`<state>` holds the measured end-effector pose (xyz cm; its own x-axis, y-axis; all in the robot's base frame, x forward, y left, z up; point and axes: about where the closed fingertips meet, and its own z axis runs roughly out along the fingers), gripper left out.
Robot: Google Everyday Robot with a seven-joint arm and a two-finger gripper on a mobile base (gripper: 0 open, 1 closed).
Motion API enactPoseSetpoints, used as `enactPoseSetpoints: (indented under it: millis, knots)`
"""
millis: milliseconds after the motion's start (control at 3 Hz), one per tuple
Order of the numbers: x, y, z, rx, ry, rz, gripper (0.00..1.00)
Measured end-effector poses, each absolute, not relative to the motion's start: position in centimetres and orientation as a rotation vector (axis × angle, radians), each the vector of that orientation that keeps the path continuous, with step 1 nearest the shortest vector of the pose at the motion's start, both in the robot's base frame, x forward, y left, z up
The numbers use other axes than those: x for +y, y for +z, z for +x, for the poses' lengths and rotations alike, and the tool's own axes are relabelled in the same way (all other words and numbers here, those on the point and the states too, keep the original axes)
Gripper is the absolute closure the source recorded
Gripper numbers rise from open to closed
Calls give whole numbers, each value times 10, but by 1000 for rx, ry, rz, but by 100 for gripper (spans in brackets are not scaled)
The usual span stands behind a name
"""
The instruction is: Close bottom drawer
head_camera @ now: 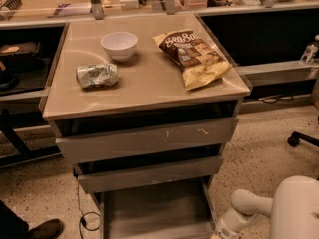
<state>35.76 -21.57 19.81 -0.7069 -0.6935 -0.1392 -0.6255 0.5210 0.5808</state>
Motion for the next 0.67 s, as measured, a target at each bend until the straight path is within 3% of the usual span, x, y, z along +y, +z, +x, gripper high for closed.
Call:
enactPoseSetpoints:
  millis: [667]
  knots:
    - [-216,198,358,-2643,-941,1150,58]
